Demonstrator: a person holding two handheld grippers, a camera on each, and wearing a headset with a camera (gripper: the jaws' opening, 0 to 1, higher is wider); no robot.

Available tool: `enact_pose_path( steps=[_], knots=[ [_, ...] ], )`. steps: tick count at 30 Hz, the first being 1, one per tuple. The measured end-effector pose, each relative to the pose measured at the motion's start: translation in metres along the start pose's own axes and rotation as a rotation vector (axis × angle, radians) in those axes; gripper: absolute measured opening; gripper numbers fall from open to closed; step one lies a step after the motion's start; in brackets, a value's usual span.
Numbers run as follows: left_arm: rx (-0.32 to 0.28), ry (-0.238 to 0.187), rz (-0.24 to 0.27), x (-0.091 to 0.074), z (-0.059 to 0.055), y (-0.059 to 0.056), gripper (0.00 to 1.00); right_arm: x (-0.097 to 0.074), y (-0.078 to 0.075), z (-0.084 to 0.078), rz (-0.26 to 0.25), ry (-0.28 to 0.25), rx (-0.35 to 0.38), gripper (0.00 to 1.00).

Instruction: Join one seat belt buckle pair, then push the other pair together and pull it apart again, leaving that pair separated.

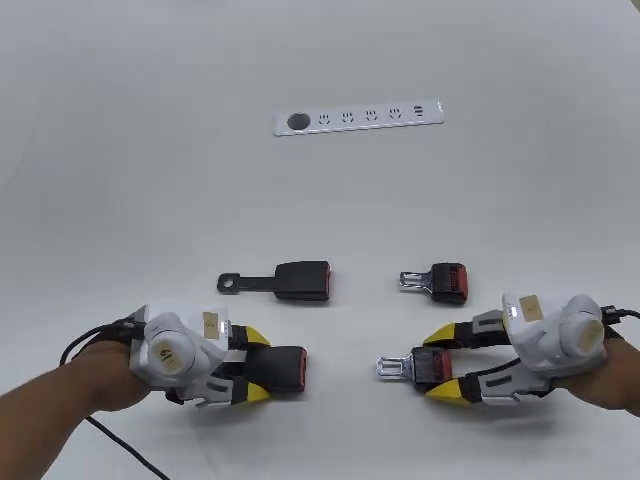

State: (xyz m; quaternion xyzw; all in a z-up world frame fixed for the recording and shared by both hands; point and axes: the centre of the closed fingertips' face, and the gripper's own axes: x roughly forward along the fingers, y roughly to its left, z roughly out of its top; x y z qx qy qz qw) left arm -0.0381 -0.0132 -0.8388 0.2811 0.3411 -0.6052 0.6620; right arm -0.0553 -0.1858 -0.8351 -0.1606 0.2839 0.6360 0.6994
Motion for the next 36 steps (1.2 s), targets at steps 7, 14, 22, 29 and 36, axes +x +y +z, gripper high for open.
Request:
enact_pose_path(
  steps=[7,14,22,29,36],
  knots=[
    [-0.001,0.002,0.001,0.000,0.000,0.000,0.35,0.014,0.001,0.012,0.008,-0.023,0.007,0.35],
    [-0.001,0.002,0.001,-0.001,0.000,-0.001,0.35,0.031,0.002,0.026,0.019,-0.041,-0.001,0.35],
    [0.006,0.017,-0.001,0.000,0.000,-0.001,0.35,0.047,0.005,0.038,0.032,-0.066,0.006,0.35],
    [0.010,0.026,-0.005,0.000,-0.001,-0.001,0.35,0.061,0.003,0.050,0.039,-0.081,0.009,0.35],
    [0.013,0.031,-0.005,0.000,-0.003,-0.001,0.35,0.071,0.005,0.056,0.045,-0.081,0.003,0.35]
  ],
)
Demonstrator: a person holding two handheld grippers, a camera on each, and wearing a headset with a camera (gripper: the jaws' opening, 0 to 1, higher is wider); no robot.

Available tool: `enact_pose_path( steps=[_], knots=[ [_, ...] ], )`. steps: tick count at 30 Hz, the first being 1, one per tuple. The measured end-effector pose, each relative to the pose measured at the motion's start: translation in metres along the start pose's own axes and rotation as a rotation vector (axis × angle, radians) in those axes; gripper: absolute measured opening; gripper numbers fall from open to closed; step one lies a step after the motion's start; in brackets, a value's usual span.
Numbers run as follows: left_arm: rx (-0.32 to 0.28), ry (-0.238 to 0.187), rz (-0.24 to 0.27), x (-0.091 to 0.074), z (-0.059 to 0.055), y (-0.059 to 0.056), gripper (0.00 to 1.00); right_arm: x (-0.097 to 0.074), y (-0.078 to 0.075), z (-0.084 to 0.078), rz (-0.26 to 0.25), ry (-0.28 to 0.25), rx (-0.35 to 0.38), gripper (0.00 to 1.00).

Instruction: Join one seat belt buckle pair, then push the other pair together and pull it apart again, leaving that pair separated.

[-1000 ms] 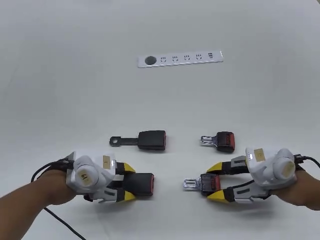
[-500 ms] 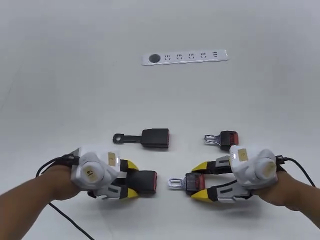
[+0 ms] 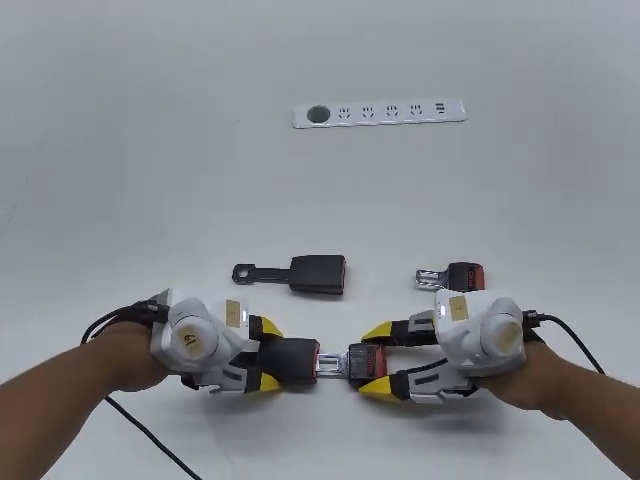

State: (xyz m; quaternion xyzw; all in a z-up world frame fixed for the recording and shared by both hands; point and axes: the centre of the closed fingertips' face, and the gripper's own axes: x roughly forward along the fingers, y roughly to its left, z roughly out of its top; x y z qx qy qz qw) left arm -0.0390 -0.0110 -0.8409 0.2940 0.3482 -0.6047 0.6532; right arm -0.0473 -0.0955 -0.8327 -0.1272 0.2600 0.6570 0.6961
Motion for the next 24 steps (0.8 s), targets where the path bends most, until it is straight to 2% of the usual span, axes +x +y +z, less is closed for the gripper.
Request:
enact_pose_path(
  steps=[6,11,24],
  knots=[
    [0.010,0.002,-0.001,0.000,0.000,-0.001,0.35,0.010,0.000,0.005,-0.002,-0.001,0.005,0.35],
    [0.020,0.004,-0.003,0.000,0.000,-0.001,0.35,0.010,0.000,0.005,-0.011,0.021,-0.004,0.35],
    [0.050,0.015,-0.020,0.000,0.001,-0.001,0.33,0.019,-0.004,0.010,-0.031,0.042,0.006,0.35]
  ],
)
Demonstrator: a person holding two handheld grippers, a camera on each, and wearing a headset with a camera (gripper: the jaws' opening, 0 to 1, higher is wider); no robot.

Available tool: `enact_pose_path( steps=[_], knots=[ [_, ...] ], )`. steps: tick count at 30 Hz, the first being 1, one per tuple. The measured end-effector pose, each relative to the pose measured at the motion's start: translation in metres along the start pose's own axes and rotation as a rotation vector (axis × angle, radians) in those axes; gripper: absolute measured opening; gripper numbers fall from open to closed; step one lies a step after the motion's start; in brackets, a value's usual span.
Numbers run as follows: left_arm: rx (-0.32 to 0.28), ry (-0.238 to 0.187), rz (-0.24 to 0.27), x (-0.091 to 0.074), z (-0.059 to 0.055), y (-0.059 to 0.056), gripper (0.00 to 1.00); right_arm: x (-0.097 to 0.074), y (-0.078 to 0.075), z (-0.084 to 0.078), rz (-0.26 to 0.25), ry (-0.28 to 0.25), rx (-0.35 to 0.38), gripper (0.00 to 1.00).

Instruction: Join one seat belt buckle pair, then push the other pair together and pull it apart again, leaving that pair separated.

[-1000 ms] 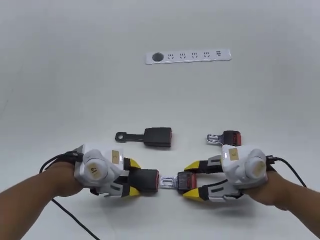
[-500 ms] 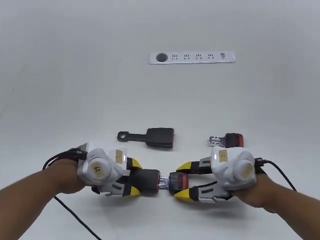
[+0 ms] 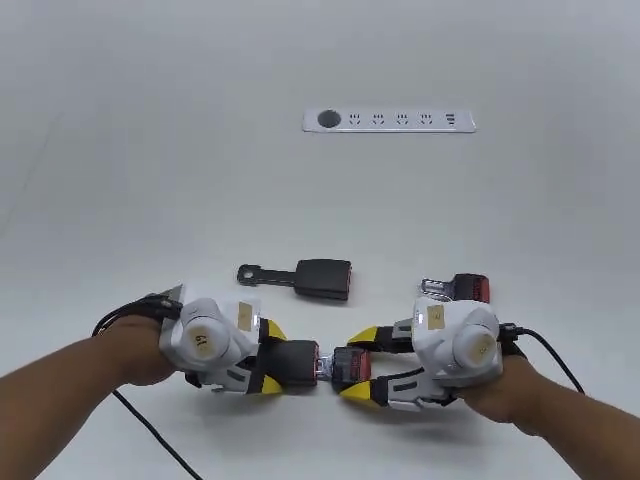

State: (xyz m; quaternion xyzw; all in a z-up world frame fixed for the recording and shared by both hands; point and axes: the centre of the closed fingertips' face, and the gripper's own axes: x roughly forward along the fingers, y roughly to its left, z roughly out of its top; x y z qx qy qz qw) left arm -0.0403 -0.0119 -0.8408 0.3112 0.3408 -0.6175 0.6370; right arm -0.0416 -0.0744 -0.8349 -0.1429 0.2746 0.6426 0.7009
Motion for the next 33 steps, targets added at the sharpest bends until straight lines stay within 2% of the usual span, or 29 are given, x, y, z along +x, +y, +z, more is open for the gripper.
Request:
enact_pose_path(
  steps=[3,7,21,28,33],
  knots=[
    [0.002,-0.004,0.000,0.000,0.001,-0.001,0.33,0.001,0.000,0.001,0.002,0.004,0.002,0.35],
    [0.022,0.010,-0.015,0.000,0.001,-0.001,0.33,0.012,0.002,0.007,0.003,0.012,-0.006,0.35],
    [0.026,0.004,-0.025,0.002,-0.002,-0.001,0.34,0.009,0.003,0.005,-0.013,0.018,-0.015,0.35],
    [0.022,-0.042,-0.025,0.001,-0.003,0.000,0.34,0.007,0.003,0.003,-0.029,0.023,-0.030,0.35],
    [0.009,-0.081,-0.022,0.000,-0.002,0.000,0.34,0.006,0.003,0.003,-0.033,0.002,-0.030,0.34]
  ],
)
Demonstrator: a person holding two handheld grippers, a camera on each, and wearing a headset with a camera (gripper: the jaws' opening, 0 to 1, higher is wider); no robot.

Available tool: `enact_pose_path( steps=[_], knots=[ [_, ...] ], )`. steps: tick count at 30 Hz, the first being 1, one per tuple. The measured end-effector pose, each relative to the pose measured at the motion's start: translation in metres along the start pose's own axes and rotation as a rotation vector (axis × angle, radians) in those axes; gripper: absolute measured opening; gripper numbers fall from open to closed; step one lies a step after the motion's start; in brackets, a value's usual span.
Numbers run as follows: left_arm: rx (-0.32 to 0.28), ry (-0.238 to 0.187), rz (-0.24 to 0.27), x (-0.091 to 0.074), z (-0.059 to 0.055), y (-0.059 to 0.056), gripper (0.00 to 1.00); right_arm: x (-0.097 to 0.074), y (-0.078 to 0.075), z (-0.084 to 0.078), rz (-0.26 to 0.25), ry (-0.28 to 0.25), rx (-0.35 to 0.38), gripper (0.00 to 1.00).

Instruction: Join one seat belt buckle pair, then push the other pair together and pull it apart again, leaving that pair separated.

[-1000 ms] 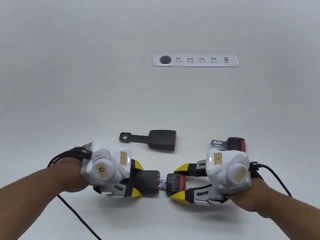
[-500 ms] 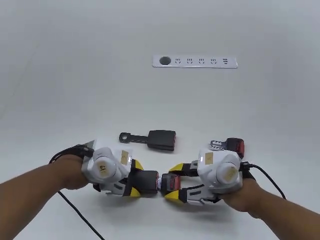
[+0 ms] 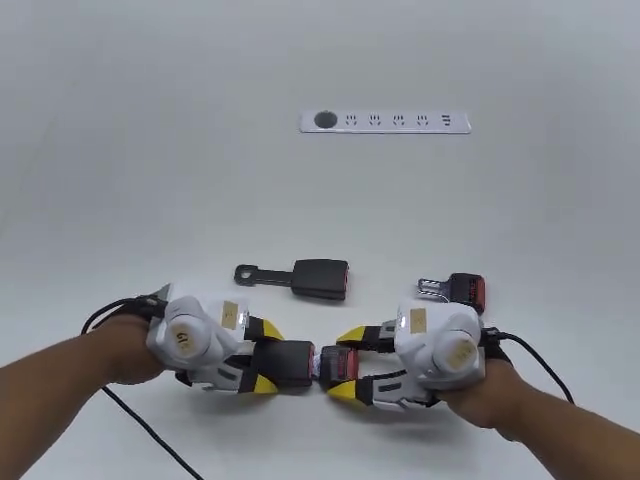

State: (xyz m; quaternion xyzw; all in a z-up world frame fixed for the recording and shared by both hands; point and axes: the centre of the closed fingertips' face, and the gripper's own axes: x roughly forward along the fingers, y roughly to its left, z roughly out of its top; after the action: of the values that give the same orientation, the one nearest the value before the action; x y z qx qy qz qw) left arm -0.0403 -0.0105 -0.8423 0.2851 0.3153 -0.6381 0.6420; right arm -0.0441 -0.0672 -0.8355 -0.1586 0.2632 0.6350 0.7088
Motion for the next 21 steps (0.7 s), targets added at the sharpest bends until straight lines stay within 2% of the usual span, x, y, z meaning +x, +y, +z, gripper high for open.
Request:
enact_pose_path(
  steps=[10,21],
  knots=[
    [0.005,-0.034,-0.013,-0.0010,0.0008,0.0004,0.33,-0.0002,0.0009,0.0010,-0.016,-0.020,-0.033,0.34],
    [0.014,-0.054,-0.028,-0.0027,0.0026,0.0002,0.33,-0.0003,0.0001,0.0018,-0.036,-0.040,-0.027,0.34]
  ],
)
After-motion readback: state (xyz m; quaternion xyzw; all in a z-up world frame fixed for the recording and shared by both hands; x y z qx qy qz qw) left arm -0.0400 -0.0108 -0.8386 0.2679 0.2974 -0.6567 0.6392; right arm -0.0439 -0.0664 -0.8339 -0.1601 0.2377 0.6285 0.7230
